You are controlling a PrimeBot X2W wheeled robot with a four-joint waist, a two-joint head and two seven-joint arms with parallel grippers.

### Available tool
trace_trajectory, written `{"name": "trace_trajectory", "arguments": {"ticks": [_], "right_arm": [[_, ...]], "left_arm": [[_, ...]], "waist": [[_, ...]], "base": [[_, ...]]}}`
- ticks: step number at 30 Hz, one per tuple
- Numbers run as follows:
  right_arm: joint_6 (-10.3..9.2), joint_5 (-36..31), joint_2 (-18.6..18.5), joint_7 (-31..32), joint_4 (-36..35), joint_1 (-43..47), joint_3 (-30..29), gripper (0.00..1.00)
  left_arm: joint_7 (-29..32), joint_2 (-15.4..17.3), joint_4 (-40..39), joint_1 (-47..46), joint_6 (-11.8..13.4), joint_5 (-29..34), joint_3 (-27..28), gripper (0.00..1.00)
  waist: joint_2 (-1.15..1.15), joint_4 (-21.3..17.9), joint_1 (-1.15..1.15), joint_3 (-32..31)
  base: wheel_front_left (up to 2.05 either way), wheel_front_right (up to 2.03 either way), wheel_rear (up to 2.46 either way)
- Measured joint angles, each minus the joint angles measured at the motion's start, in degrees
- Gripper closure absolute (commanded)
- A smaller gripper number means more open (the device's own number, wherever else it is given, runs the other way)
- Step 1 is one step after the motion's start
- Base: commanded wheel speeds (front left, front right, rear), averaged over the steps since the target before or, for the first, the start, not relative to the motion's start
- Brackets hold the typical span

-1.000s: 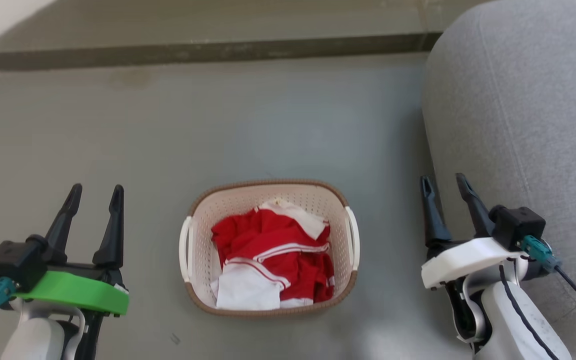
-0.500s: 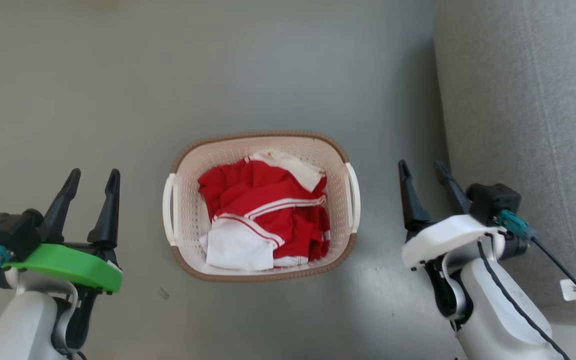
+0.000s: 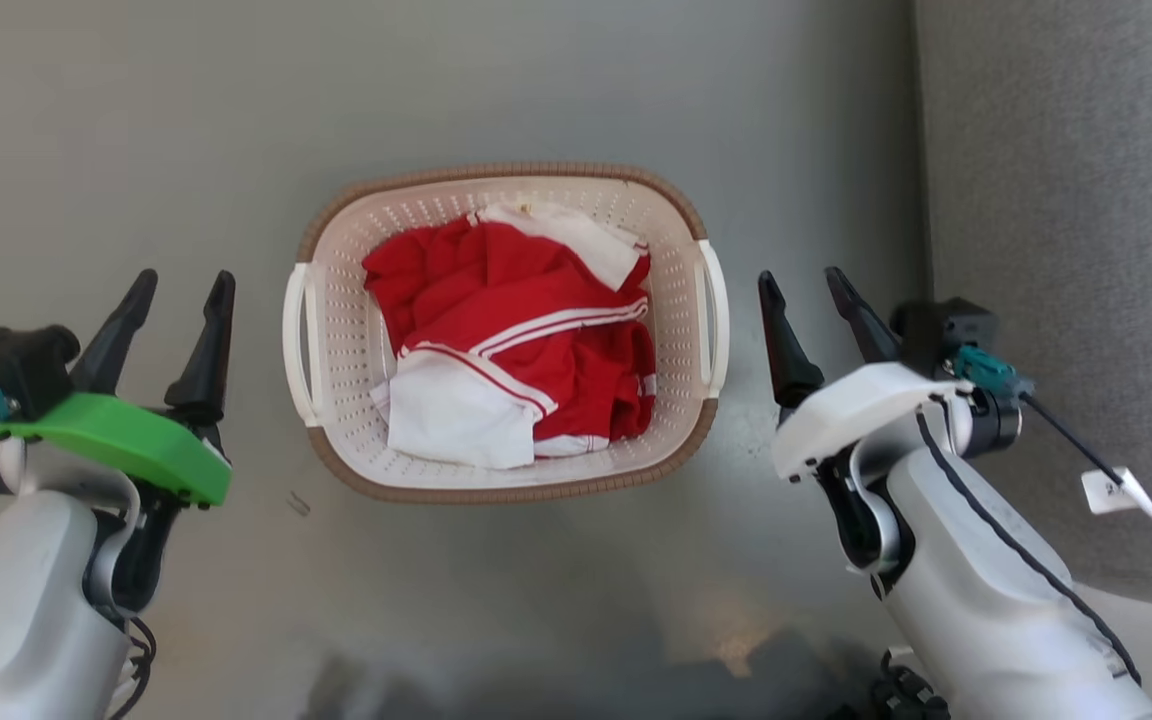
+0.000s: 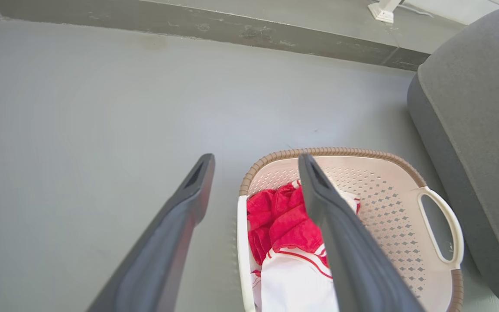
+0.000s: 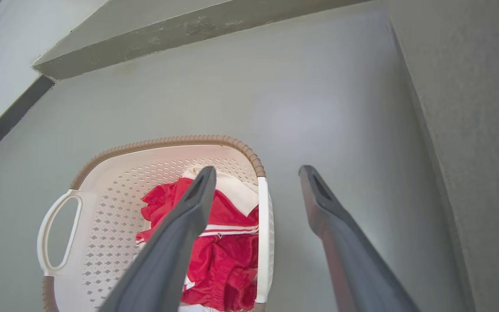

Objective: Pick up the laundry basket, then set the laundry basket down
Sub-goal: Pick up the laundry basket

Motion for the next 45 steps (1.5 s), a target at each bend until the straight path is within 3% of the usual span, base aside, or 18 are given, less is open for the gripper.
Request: {"name": "trace_trajectory", "arguments": {"ticks": [20,39,41,43,44,45], "right_arm": [[-0.56,8.7,-0.3,0.0,9.2,-12.8,10.8,0.00],[-0.96,15.8,-0.3,0.0,13.7,-20.4,16.2,0.00],[-0.96,16.1,-0.3,0.0,13.8,-20.8,16.5,0.11],[-0.96,16.4,-0.3,0.0,14.1,-21.2,16.9,0.55],[-0.96,16.5,-0.3,0.0,14.4,-21.4,17.1,0.64],[-0.96,16.8,-0.3,0.0,14.6,-21.7,17.2,0.74]], "left_arm": [[5.3,2.2,7.4,-12.0,0.0,-8.2,-11.4,0.00],[6.9,3.8,10.9,-18.5,0.0,-14.4,-19.9,0.00],[6.7,3.8,11.2,-18.7,0.0,-14.7,-20.8,0.00],[6.4,3.8,11.3,-19.0,0.0,-14.8,-21.5,0.00],[6.4,3.8,11.4,-19.3,0.0,-15.2,-21.8,0.12],[6.4,3.8,11.5,-19.5,0.0,-15.7,-22.1,0.46]], "waist": [[0.00,-0.8,0.00,13.3],[0.00,-1.6,0.00,20.0],[0.00,-1.5,-0.01,20.2],[0.00,-1.4,-0.01,20.3],[0.00,-1.4,-0.01,20.3],[0.00,-1.3,-0.01,20.4]], "base": [[0.00,0.00,0.00],[0.00,0.00,0.00],[0.00,0.00,0.00],[0.00,0.00,0.00],[0.00,0.00,0.00],[0.00,0.00,0.00]]}}
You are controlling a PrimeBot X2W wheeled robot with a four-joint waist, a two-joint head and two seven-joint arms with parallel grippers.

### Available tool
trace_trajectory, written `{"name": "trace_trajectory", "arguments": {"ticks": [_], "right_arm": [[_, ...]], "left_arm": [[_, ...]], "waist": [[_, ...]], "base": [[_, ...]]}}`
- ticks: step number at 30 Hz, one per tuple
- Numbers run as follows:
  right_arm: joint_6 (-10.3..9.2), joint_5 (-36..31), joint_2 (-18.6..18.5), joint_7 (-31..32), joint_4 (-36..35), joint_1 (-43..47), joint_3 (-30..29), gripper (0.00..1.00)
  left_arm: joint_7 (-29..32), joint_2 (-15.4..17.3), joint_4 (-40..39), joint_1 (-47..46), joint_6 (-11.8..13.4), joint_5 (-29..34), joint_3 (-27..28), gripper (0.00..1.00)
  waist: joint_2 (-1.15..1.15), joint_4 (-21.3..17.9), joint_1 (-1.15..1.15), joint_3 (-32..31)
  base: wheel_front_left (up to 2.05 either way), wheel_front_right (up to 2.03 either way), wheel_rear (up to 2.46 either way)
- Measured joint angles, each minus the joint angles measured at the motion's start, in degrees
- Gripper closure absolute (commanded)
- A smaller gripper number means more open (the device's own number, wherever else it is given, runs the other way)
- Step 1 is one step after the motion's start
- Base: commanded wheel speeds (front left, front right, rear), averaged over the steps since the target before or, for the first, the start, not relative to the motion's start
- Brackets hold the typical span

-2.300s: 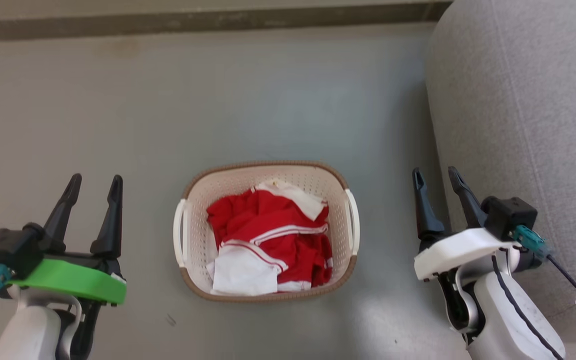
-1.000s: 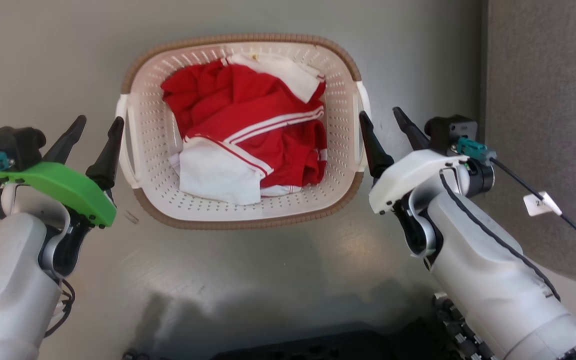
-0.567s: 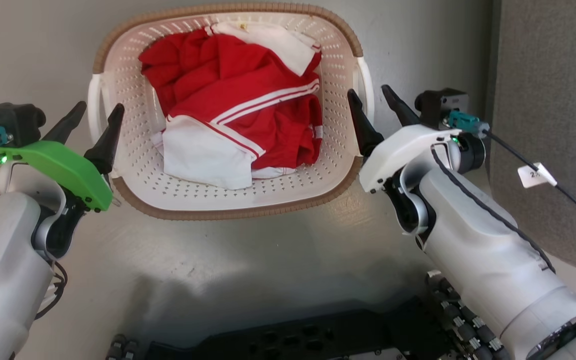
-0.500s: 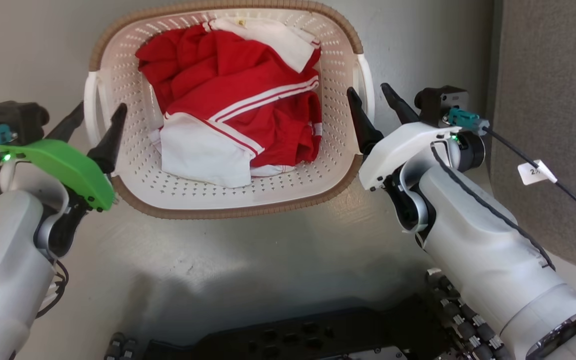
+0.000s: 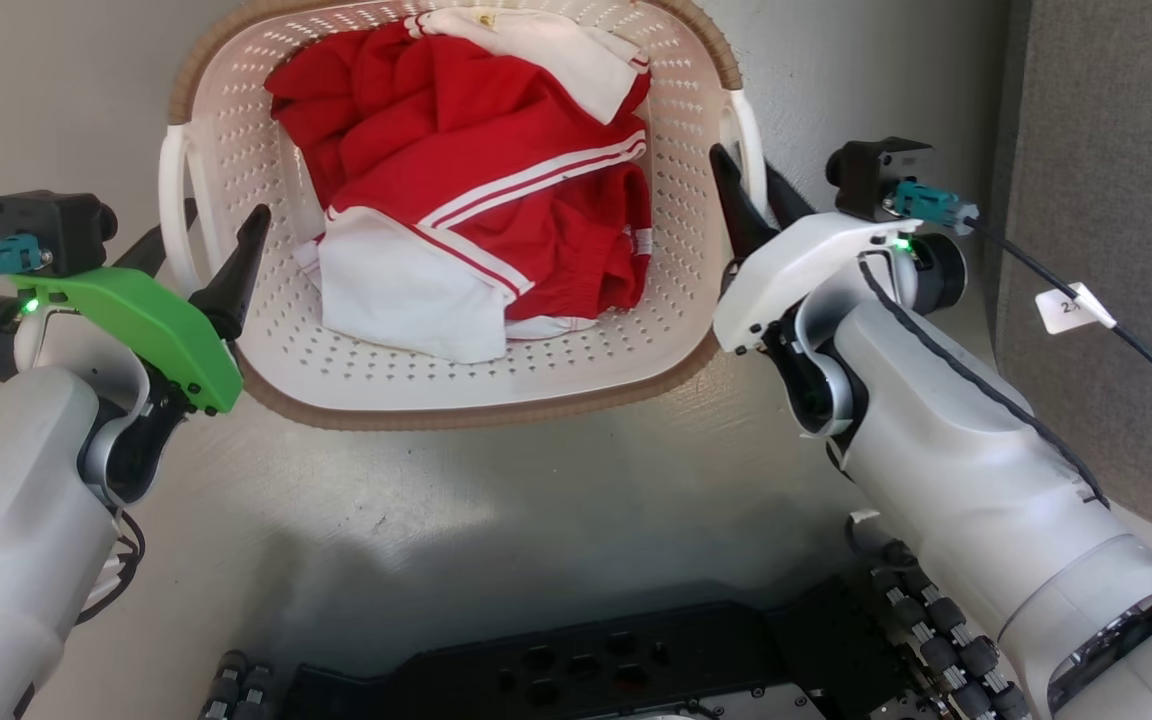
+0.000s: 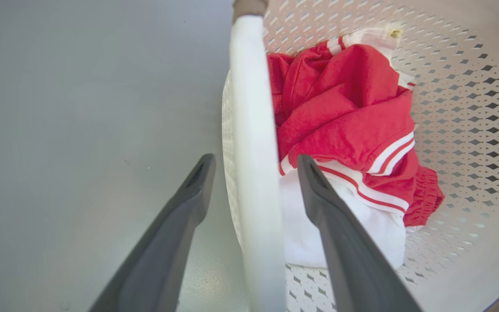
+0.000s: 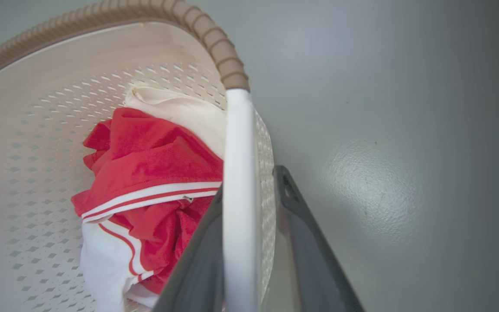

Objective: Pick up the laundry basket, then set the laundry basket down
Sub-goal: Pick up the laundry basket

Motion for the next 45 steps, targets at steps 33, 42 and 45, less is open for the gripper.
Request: {"name": "trace_trajectory", "arguments": {"ticks": [33,42,45], "right_arm": [[0.00,7.6,0.9,1.0,7.1,0.4,9.2,1.00],[0.15,10.1,1.0,6.2,8.6,0.4,13.5,1.00],[0.27,11.0,0.9,7.4,9.3,0.4,14.1,1.00]], "left_arm": [[-2.3,-2.0,8.7,-0.5,0.3,-9.5,-10.6,1.00],[-0.3,-2.9,10.9,2.4,0.3,-12.9,-12.3,1.00],[0.1,-3.6,11.6,2.6,0.3,-13.1,-12.7,1.00]], "waist": [[0.00,0.5,0.00,-12.9],[0.00,0.1,0.00,-20.0],[0.00,-0.1,0.00,-22.4]], "base": [[0.00,0.00,0.00],[0.00,0.00,0.00],[0.00,0.00,0.00]]}}
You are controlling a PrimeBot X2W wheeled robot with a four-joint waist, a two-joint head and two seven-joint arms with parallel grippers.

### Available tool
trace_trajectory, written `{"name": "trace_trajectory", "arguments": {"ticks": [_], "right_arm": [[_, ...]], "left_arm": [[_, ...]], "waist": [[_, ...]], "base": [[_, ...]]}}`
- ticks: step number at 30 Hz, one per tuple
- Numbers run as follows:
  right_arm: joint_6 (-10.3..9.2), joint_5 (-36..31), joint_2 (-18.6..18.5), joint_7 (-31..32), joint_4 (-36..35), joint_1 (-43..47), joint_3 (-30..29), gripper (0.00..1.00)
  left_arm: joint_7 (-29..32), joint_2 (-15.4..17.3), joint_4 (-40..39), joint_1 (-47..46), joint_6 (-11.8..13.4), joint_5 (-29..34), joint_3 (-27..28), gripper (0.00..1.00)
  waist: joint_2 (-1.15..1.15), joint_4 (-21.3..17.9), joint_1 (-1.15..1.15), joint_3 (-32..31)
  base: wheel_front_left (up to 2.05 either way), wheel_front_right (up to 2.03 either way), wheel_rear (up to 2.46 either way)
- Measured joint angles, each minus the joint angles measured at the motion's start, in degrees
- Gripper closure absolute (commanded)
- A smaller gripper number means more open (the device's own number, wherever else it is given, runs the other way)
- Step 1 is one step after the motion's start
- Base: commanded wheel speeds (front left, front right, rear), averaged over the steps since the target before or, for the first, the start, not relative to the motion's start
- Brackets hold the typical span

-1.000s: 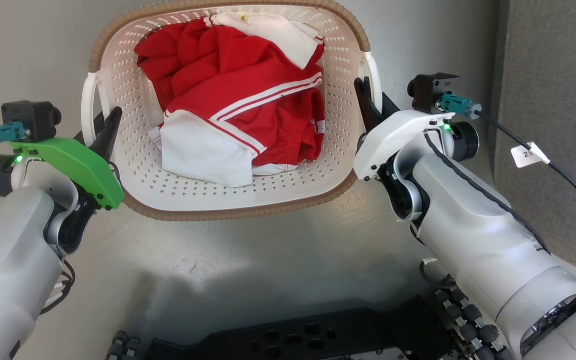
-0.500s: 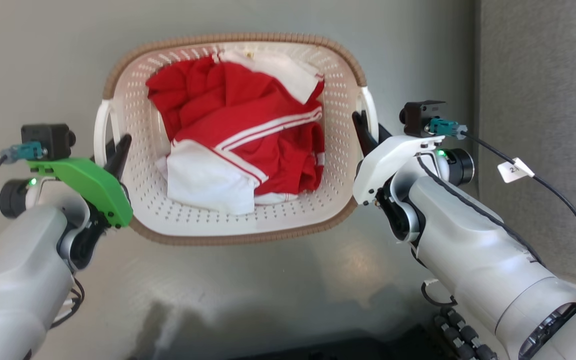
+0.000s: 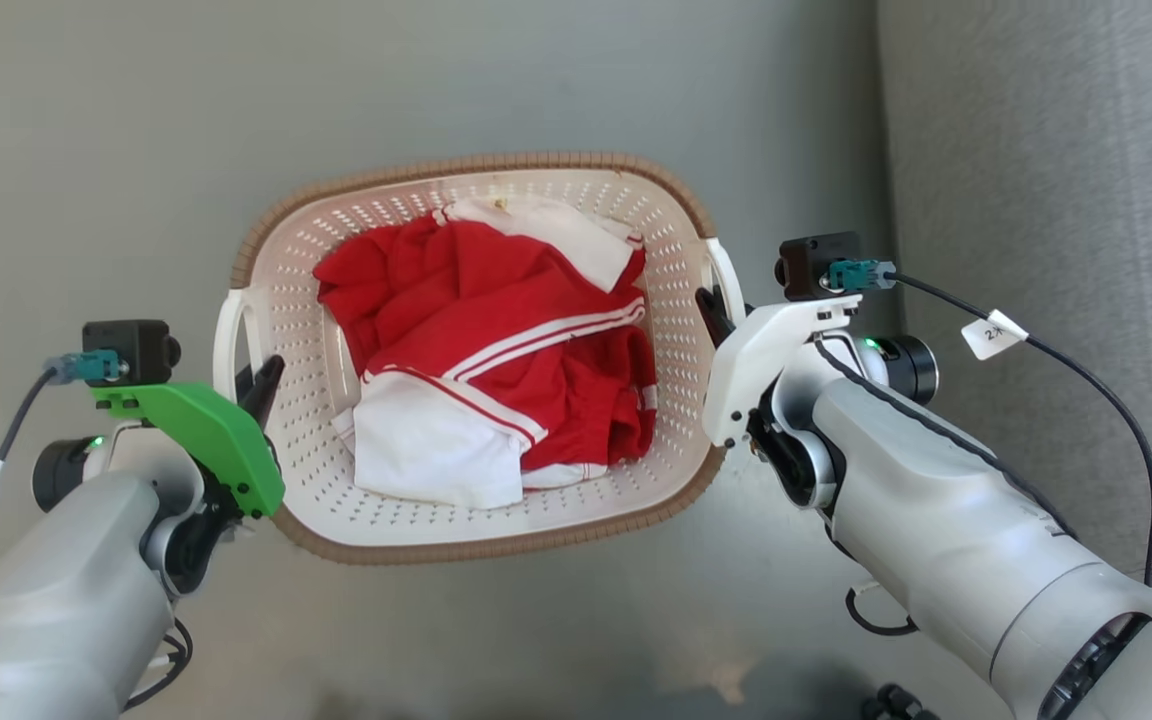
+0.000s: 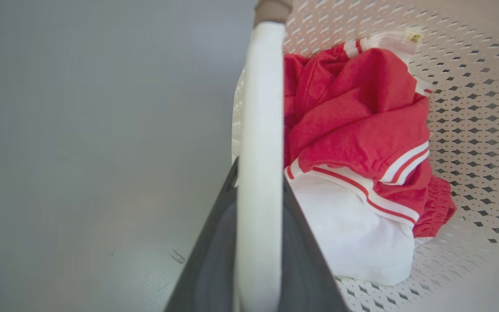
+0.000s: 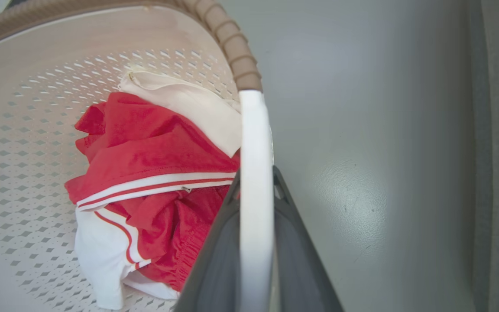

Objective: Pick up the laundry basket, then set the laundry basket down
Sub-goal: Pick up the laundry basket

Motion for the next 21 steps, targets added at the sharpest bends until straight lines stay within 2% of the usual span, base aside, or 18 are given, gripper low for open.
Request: {"name": "trace_trajectory", "arguments": {"ticks": [21], "right_arm": [[3.43,6.1,0.0,9.7,4.6,5.6,4.9,1.00]], "left_arm": [[4.6,-3.6,5.0,7.1,0.0,-4.5,-3.7,1.00]], "waist": [[0.00,-1.2,0.00,-17.3]], "base": [[0.00,0.00,0.00]]}}
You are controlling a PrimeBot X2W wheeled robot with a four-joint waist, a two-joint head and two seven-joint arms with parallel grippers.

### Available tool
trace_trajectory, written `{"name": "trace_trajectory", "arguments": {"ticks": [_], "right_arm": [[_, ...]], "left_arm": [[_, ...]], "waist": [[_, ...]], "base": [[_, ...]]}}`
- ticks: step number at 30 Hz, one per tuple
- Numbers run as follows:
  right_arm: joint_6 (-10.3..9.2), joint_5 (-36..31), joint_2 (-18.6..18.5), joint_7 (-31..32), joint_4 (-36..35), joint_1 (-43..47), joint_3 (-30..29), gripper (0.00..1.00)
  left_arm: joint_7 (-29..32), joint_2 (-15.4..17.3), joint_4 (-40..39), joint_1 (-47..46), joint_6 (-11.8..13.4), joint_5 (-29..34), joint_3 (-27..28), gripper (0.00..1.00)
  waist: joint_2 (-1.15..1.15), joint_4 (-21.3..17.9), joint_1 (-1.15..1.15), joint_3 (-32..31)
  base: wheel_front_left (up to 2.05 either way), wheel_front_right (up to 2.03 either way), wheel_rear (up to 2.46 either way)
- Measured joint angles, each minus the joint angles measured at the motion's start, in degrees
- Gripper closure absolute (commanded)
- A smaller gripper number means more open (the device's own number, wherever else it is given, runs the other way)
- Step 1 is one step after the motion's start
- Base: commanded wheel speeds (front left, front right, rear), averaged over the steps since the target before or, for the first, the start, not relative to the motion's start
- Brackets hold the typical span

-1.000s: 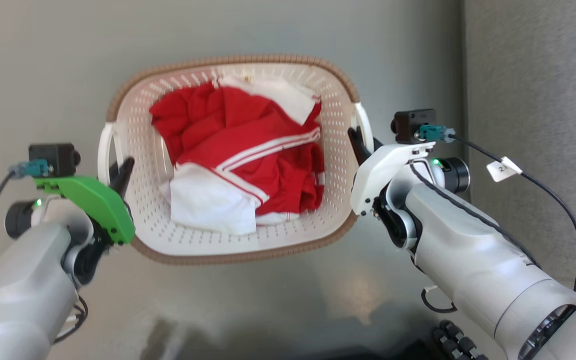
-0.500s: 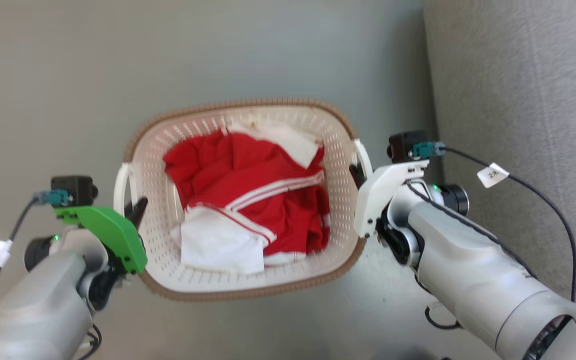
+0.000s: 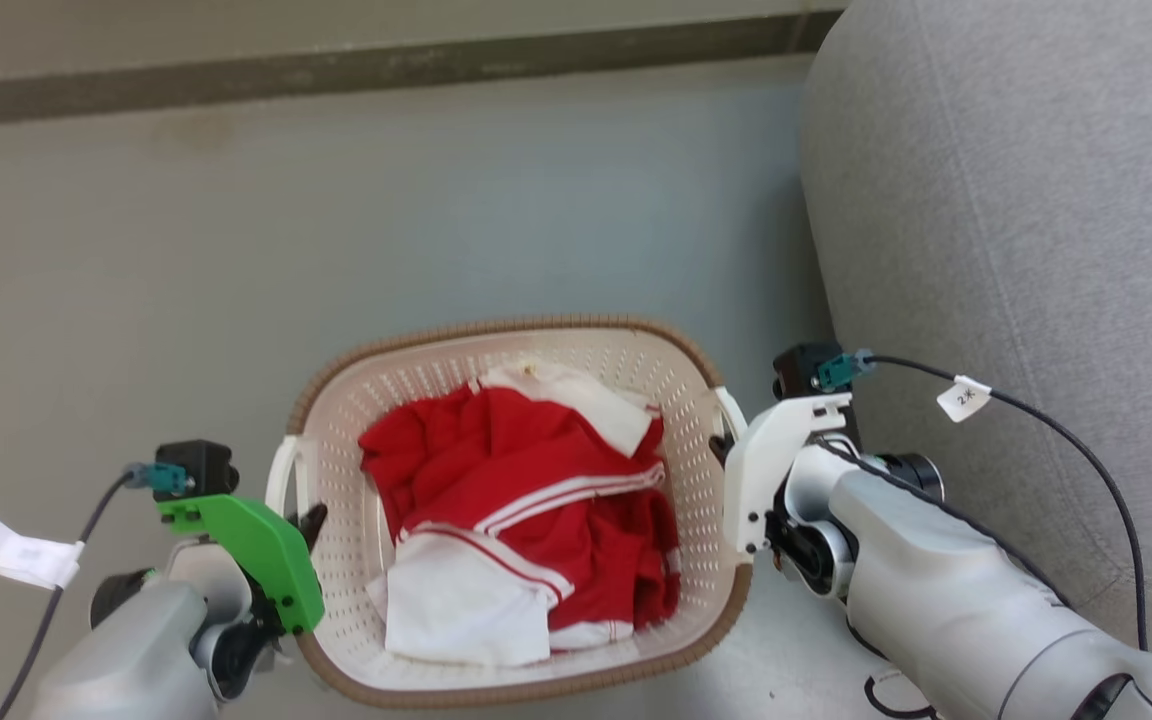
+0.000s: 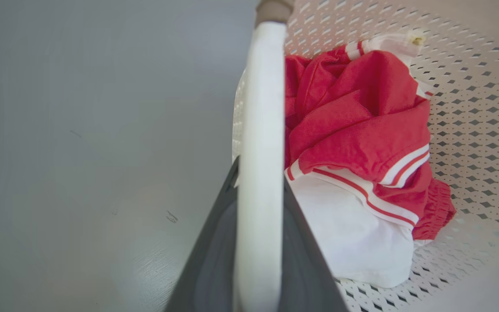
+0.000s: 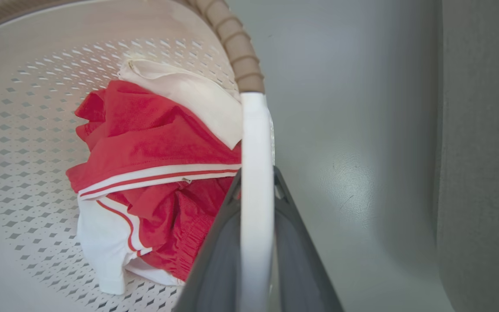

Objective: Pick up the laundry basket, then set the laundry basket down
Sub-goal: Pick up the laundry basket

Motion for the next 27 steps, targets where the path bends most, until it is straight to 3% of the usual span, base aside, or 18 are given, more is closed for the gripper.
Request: {"name": "trace_trajectory", "arguments": {"ticks": [14,27], "right_arm": [[1.43,3.1,-0.2,6.1,2.1,2.3,0.9,1.00],[1.43,3.7,-0.4,8.2,2.4,2.0,2.0,1.00]], "left_arm": [[5.5,-2.7,3.1,2.4,0.0,-2.9,-1.0,1.00],[8.0,-3.2,4.0,2.3,0.0,-3.9,-1.2,1.00]], "waist": [[0.00,-0.8,0.00,-10.2],[0.00,-1.1,0.00,-11.0]], "base": [[0.00,0.00,0.00],[0.00,0.00,0.00]]}}
